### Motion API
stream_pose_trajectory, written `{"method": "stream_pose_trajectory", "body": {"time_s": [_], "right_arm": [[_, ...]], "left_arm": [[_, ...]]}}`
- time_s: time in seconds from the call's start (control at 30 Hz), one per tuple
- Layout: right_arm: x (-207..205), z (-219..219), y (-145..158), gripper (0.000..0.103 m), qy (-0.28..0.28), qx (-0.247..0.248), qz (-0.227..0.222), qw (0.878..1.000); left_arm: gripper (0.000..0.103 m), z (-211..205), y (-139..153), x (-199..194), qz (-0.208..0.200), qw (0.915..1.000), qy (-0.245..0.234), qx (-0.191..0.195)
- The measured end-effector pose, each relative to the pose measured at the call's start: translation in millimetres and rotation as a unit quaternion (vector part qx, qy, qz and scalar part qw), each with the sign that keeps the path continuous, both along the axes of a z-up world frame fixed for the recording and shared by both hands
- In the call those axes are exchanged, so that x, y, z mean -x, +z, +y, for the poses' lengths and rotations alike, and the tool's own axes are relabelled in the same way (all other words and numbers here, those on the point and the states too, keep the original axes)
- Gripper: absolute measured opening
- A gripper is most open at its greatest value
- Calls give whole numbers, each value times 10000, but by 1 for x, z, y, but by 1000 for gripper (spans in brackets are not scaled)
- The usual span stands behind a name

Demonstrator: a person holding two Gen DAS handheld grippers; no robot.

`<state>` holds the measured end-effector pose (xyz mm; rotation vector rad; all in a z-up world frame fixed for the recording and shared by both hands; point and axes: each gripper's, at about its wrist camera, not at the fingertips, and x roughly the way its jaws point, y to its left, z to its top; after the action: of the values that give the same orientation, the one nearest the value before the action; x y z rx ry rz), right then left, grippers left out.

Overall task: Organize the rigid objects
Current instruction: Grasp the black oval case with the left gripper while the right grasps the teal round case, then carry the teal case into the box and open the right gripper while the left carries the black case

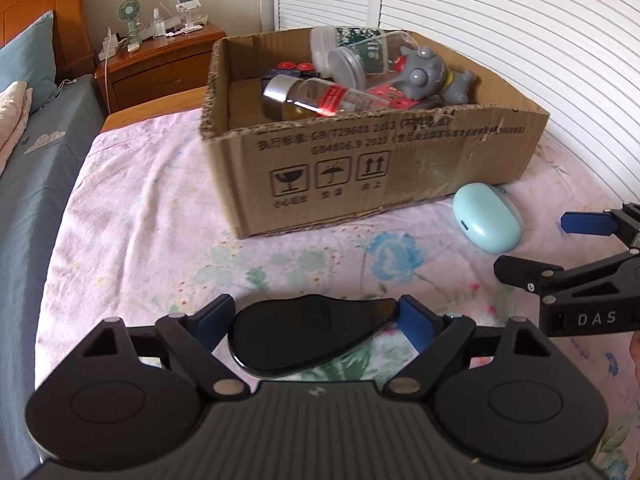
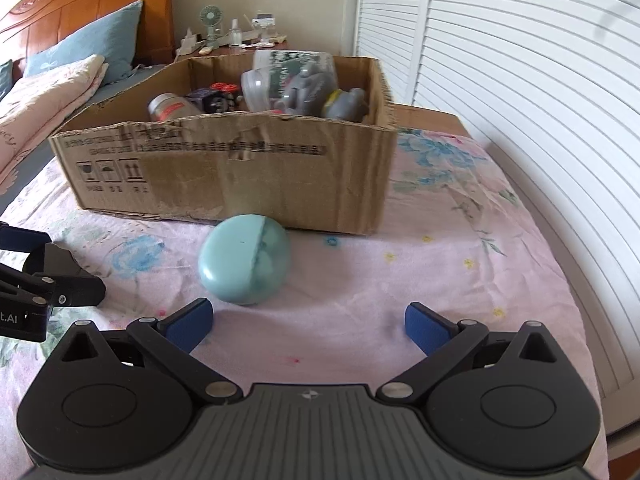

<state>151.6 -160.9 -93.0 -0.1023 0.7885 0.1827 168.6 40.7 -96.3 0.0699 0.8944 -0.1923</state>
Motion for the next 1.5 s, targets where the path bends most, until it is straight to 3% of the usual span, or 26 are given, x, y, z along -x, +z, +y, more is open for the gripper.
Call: {"method": "stream_pose_trajectory", "body": {"time_s": [0.37, 0.73, 0.97, 1.07, 1.5], "right_arm": [[-21, 29, 0, 102, 292, 3, -18, 9996], [-23, 37, 7, 65, 402, 53, -126, 9991], [-23, 39, 8, 65, 392, 129, -148, 9990], [-21, 40, 8, 58, 433, 207, -191, 9987], [-15, 31, 20, 58, 943, 392, 2, 9948]], "left_arm": [[87, 7, -1, 1, -21, 10000, 69, 1], [87, 6, 0, 2, -25, 9999, 139, -10], [88, 4, -1, 4, -38, 9995, 307, -20], [87, 5, 0, 4, -29, 9996, 281, 6], [87, 8, 16, 5, 55, 9990, -415, -151]]}}
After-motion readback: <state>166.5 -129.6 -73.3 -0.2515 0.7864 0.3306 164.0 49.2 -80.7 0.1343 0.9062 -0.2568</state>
